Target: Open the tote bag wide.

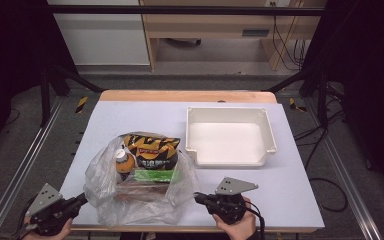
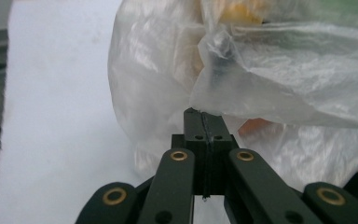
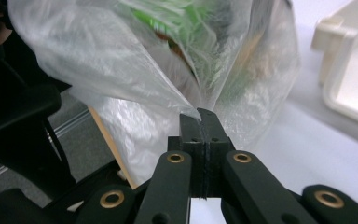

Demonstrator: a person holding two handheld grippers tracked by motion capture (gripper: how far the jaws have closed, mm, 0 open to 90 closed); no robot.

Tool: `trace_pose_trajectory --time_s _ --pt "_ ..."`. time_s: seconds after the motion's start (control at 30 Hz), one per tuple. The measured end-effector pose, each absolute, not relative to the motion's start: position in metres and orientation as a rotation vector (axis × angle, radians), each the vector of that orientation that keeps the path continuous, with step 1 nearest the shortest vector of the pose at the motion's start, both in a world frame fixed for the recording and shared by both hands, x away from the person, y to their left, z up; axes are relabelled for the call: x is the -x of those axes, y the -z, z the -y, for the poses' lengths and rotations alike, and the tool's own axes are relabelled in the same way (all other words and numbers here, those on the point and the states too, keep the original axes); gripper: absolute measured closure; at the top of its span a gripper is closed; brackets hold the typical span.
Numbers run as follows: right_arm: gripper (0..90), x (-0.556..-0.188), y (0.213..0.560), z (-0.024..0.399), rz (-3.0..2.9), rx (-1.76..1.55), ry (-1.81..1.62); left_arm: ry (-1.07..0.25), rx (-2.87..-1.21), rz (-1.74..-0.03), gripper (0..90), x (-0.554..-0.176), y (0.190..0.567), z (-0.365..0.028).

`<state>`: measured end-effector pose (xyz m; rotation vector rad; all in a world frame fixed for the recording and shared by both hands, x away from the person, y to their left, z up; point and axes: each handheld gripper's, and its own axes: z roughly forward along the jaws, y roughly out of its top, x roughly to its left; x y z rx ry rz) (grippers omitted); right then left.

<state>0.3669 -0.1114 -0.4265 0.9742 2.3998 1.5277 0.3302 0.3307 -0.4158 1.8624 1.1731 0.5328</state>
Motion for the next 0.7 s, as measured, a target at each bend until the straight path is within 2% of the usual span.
trace_pose_trajectory --time_s 0.4,0.7 --pt "90.0 -0.373 0.453 0.106 -2.446 -1.03 -1.443 -0.406 -1.969 -1.242 90.0 -0.342 0.454 -0.322" --pt "90.0 -0.386 0.471 0.106 -2.386 -1.11 -1.393 -0.404 -2.04 -1.269 90.0 -0.354 0.471 -0.318"
